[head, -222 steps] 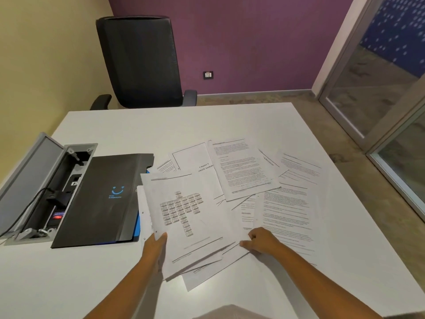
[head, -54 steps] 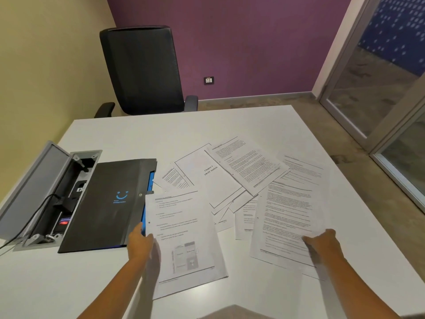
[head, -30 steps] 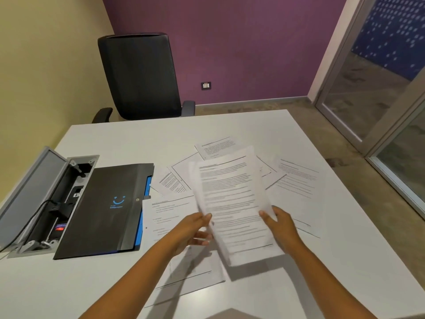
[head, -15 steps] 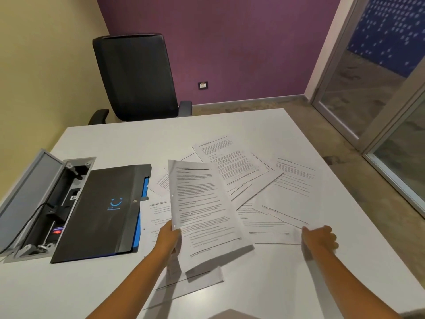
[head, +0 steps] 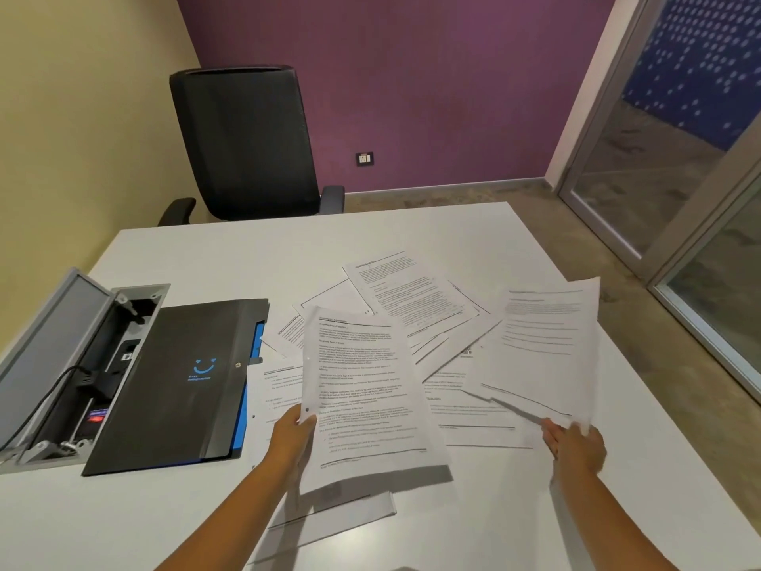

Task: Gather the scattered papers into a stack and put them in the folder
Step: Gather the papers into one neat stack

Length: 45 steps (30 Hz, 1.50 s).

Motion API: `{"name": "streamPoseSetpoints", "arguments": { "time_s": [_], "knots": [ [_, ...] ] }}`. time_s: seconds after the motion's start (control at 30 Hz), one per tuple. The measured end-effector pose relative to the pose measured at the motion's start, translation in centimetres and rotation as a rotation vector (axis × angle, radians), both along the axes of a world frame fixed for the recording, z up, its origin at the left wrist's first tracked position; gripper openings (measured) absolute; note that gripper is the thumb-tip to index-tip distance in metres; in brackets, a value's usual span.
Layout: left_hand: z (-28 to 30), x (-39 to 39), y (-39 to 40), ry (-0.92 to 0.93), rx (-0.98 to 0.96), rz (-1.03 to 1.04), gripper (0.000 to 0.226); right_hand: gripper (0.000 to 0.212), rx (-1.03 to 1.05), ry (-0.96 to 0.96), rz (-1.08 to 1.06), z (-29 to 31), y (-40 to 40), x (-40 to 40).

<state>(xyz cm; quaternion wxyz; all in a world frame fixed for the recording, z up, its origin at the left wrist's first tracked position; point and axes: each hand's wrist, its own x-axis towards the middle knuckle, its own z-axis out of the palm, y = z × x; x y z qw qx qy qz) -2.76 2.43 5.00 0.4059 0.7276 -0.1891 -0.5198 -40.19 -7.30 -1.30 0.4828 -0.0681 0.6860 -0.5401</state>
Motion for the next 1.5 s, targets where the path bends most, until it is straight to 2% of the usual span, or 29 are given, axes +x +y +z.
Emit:
{"name": "streamPoseSetpoints", "arguments": {
  "time_s": [0.1,0.23,0.33,0.43,0.5,0.6,0.67,0.77,0.9,0.93,1.03,1.07,1.1,1.2,1.27,1.4,1.5],
  "knots": [
    [-0.2,-0.2,-0.2,0.000,-0.016,0.002,0.018,0.039,-0.058,0.030,-0.025,0.6,0.7,-0.5],
    [-0.3,-0.6,-0.5,0.038,-0.031,0.031,0.004,0.020,-0.124,0.035,-0.032,2.2,0.6,0.5],
    [-0.2,-0.6,-0.7,0.051,-0.046,0.023,0.007,0.012,-0.129,0.096,0.146,3.7,1.0,2.8],
    [0.3,-0.8,-1.0,0.049,-0.053,0.022,0.030,0.016,-0.112,0.174,0.374,4.1,2.4,6.0],
    [0.7,-1.0,-1.2,0.044,-0.062,0.011,0.038,0.013,-0.090,0.207,0.522,4.0,3.6,8.1],
    [1.2,-1.4,-1.6,0.104,-0.122,0.002,0.035,0.013,-0.069,0.337,0.693,4.0,4.6,10.3],
    [1.6,-1.7,-2.0,0.145,-0.164,0.005,0.035,0.006,-0.086,0.435,0.817,4.9,4.7,10.9],
    [2.4,-2.2,-2.6,0.147,-0.214,-0.023,0.033,0.006,-0.141,0.430,0.939,6.3,4.0,10.8],
    [3.1,-2.5,-3.3,0.119,-0.263,-0.066,0.030,0.009,-0.200,0.404,0.971,7.4,3.2,10.0],
    [3.3,-2.6,-3.4,0.126,-0.272,-0.063,0.032,0.020,-0.204,0.418,0.972,7.4,3.2,9.8],
    [3.7,-2.3,-4.0,0.143,-0.274,-0.031,0.042,0.071,-0.206,0.394,0.972,7.2,3.3,9.4],
    [3.9,-2.3,-4.2,0.134,-0.265,-0.032,0.044,0.078,-0.199,0.372,0.977,7.0,3.3,9.4],
    [4.0,-2.2,-4.4,0.095,-0.251,-0.065,0.045,0.078,-0.185,0.367,0.983,6.9,3.2,9.5],
    [4.3,-2.8,-4.8,-0.127,-0.215,-0.279,0.032,0.057,-0.129,0.439,1.013,6.7,2.9,10.1],
    [4.2,-3.3,-5.1,-0.210,-0.238,-0.308,0.032,0.047,-0.142,0.453,0.987,7.0,2.8,10.6],
    [5.4,-3.5,-5.9,-0.203,-0.375,-0.268,0.020,0.046,-0.287,0.476,0.847,8.5,2.4,10.8],
    [6.1,-3.1,-6.4,-0.226,-0.403,-0.302,0.026,0.053,-0.371,0.482,0.819,9.5,2.1,10.7]
  ]
}}
